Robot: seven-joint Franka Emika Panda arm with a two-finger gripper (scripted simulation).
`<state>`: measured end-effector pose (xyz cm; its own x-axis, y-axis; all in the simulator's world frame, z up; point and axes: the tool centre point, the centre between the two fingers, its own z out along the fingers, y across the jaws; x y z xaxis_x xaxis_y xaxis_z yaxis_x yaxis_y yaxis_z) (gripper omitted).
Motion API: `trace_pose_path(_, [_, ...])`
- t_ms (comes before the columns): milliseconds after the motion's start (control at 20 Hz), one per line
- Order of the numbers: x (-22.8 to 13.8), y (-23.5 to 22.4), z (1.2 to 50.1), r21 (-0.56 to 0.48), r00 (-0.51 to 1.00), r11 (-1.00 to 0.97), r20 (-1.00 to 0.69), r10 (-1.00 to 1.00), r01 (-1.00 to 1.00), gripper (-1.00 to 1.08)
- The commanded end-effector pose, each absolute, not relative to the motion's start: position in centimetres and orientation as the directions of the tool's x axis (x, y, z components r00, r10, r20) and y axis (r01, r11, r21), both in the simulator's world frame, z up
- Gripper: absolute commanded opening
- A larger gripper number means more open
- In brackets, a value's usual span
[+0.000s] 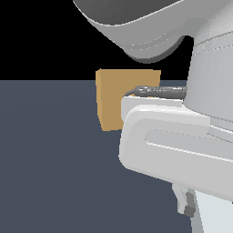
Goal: Insert the peg into the horizontal hole in a box.
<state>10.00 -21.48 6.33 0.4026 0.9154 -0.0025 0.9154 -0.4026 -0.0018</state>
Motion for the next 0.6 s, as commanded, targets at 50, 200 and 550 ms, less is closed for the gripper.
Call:
trace_pose_path(50, [11.8, -18.2, 7.9, 0.001, 0.291, -0.291, -0.003, 0.957, 0.957, -1.00])
trace_pose_path(200, [12.8, -15.4, 9.1, 0.001, 0.199, -0.199, -0.003, 0.980, 0.980, -1.00])
trace_pose_path(550, [14.0, -8.9, 11.6, 0.001, -0.013, 0.013, -0.002, 1.000, 1.000, -1.00])
